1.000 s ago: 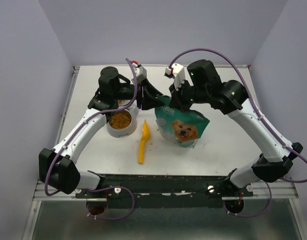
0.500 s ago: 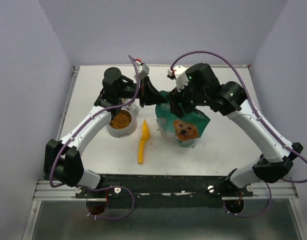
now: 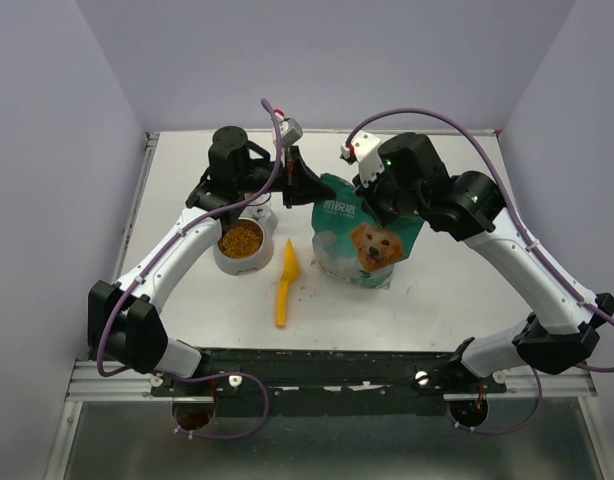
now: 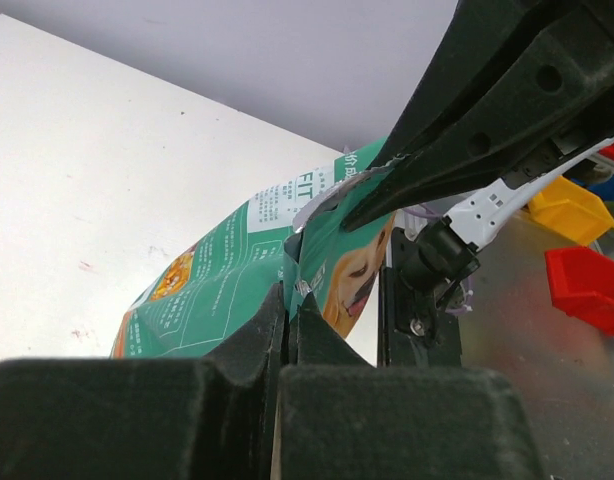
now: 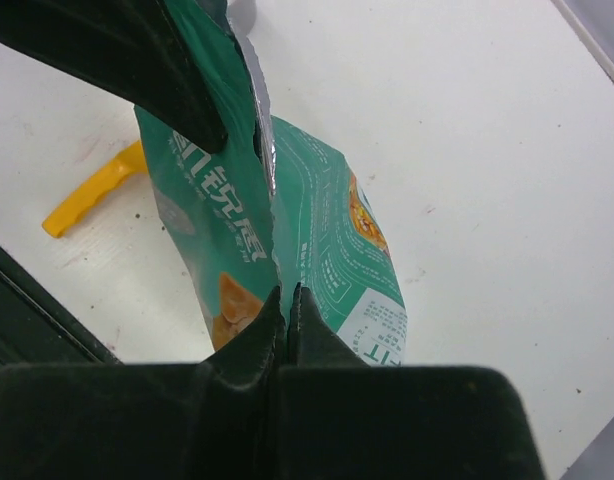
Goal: Serve the pet food
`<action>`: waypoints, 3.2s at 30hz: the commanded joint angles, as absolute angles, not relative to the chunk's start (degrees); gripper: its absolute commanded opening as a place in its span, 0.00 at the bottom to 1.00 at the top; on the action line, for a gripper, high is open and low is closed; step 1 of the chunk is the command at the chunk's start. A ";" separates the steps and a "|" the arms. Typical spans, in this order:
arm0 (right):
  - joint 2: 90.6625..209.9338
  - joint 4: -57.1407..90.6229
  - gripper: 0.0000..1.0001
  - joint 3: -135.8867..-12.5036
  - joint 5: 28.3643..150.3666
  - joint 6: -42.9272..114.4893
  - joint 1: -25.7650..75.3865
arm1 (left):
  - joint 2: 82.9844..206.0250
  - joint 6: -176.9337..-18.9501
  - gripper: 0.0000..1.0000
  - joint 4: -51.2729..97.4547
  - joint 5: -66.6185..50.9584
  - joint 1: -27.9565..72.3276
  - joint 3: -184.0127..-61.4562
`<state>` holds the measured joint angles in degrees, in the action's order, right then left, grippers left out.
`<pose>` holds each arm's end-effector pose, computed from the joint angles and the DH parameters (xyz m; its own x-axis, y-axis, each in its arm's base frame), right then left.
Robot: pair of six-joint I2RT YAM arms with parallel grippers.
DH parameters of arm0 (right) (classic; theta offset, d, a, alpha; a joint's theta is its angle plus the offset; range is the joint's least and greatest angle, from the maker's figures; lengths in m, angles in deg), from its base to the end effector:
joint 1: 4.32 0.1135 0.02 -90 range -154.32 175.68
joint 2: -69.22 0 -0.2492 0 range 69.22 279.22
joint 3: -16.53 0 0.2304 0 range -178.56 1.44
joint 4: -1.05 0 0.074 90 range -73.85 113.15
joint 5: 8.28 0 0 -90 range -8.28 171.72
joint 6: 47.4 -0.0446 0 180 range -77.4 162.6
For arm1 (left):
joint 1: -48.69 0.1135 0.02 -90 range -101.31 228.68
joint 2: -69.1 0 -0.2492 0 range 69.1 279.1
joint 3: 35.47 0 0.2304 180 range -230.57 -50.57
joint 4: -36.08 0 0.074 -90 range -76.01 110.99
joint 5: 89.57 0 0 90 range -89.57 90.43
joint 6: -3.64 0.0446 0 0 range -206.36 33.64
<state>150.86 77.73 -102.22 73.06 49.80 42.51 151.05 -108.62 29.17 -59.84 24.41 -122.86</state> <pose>0.1818 0.1840 0.4238 -0.3520 -0.5563 -0.7527 -0.6912 0.6968 -0.1918 0.2672 -0.1630 0.3796 -0.3986 -0.0263 -0.9167 0.9122 0.0920 -0.3993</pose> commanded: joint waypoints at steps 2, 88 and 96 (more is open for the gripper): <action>148.84 79.43 0.00 -101.75 74.94 53.84 41.74 | 149.87 -107.90 0.00 31.71 -67.31 27.50 -126.59; 146.47 75.91 0.25 -95.94 61.16 53.05 37.08 | 149.34 -105.87 0.00 32.68 -61.09 24.16 -123.87; 145.25 77.32 0.01 -94.45 62.47 54.11 36.47 | 148.99 -104.47 0.00 30.48 -60.57 24.87 -124.83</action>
